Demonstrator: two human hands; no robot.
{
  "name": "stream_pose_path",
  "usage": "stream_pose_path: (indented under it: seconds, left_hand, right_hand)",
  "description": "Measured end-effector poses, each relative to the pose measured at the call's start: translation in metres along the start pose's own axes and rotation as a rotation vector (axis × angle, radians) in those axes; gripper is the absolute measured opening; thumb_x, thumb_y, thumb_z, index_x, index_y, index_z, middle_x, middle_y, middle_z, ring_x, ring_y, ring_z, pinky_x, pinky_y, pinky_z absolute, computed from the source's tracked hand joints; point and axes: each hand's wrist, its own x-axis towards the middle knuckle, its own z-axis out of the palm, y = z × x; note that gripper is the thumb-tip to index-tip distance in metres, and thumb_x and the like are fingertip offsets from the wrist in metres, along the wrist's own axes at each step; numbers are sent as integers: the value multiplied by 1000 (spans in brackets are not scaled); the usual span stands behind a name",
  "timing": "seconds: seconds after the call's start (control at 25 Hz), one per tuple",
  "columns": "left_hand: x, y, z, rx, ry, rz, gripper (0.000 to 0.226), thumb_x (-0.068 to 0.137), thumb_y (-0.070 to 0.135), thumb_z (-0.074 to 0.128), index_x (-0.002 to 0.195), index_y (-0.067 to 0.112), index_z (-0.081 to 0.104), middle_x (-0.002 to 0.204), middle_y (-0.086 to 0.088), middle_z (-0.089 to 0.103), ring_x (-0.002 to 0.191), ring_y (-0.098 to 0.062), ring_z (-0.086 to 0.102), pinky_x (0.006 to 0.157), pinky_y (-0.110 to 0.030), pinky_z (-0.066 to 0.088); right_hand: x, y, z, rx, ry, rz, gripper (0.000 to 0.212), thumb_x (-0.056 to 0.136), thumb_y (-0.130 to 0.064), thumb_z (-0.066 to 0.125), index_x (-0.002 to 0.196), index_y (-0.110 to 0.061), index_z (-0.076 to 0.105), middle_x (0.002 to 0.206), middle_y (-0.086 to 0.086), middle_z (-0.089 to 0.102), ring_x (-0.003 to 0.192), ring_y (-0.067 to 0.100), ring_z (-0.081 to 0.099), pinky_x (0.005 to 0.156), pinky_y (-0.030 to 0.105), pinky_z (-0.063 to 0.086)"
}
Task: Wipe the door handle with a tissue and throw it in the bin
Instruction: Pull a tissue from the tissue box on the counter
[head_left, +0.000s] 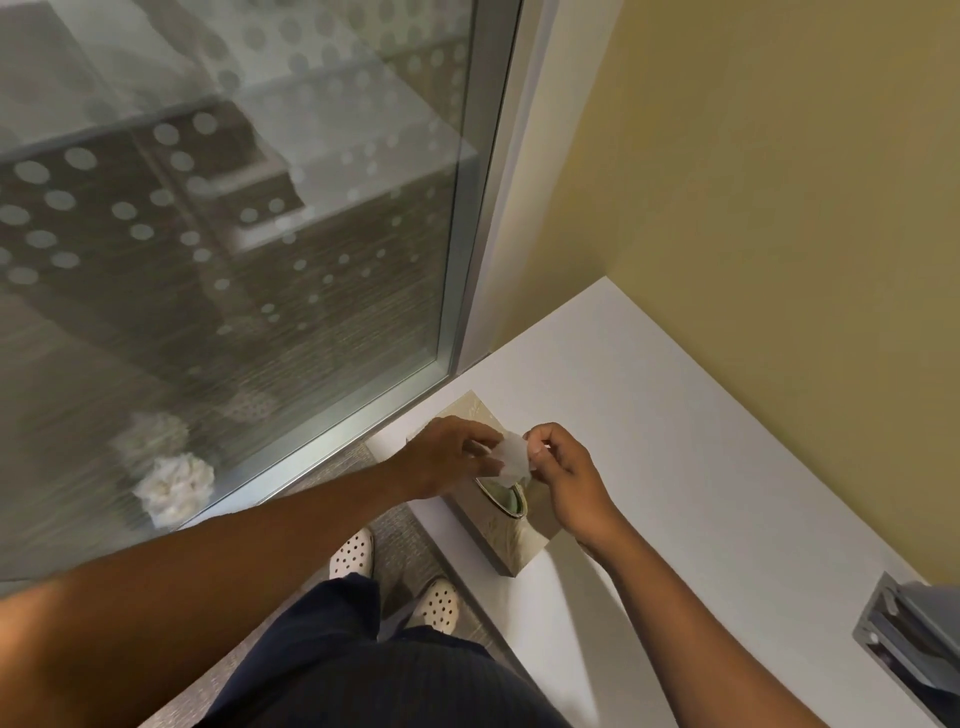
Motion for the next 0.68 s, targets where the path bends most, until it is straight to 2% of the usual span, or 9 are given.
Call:
stream_pose_path:
  seconds: [0.08,0.16,0.2,0.28,0.36,0.4,0.48,0.6,0.68]
  left_hand:
    - [-10,11,0,-306,43,-40,21,93,18,86,113,13,80,103,-2,81,99,-25,77,85,-34,67]
    - [-25,25,-1,-553,105,-70,25,82,33,93,96,17,81,85,6,80,84,-17,76,68,-23,62]
    - [-33,32,-2,-612,141,-70,32,77,41,97,91,18,82,80,6,79,78,-12,75,64,-19,60]
    - [-46,42,-6,-617,200,-39,31,75,47,93,87,21,85,81,4,78,75,-9,75,63,-18,58]
    - [-58,50,-15,-555,237,4,24,75,49,88,87,29,87,86,6,81,82,-10,77,66,-21,60]
    - [-64,52,-21,-509,265,9,16,78,47,89,87,34,87,89,7,83,87,-11,79,70,-21,61]
    - [-79,54,-31,-418,316,26,5,88,38,90,86,39,86,90,13,82,87,-7,78,71,-15,58]
    - [-106,56,-42,-378,421,-11,11,90,39,83,79,37,82,87,19,73,76,1,68,66,-14,54]
    - [-126,57,-49,-465,481,-59,13,85,40,73,79,30,78,86,17,69,77,-4,64,69,-21,55]
  right_hand:
    - [-3,-11,-3,141,20,96,20,111,-15,46,95,-9,59,97,14,60,90,30,54,79,42,48]
    - [-7,-18,-2,338,19,145,24,110,-15,48,89,-17,60,93,12,62,90,32,56,80,42,49]
    - [-9,-22,0,452,12,167,23,109,-15,51,89,-17,63,94,12,65,92,33,61,83,42,55]
    - [-11,-29,4,630,7,240,18,106,-24,59,95,-19,72,110,12,70,107,34,68,92,45,63]
    - [-10,-36,8,731,-52,303,20,101,-37,67,110,-22,77,128,15,65,121,38,65,100,53,60]
    - [-8,-39,11,727,-114,303,26,99,-40,70,118,-24,77,130,14,64,122,38,65,101,53,59]
    - [-3,-46,15,627,-249,257,34,94,-40,76,126,-26,75,122,5,73,114,32,71,96,47,62]
    - [3,-58,26,504,-345,193,34,91,-38,78,120,-20,77,110,3,77,100,27,75,85,38,62]
    - [4,-67,39,428,-371,154,34,89,-39,78,116,-17,78,107,5,75,99,23,70,78,32,60]
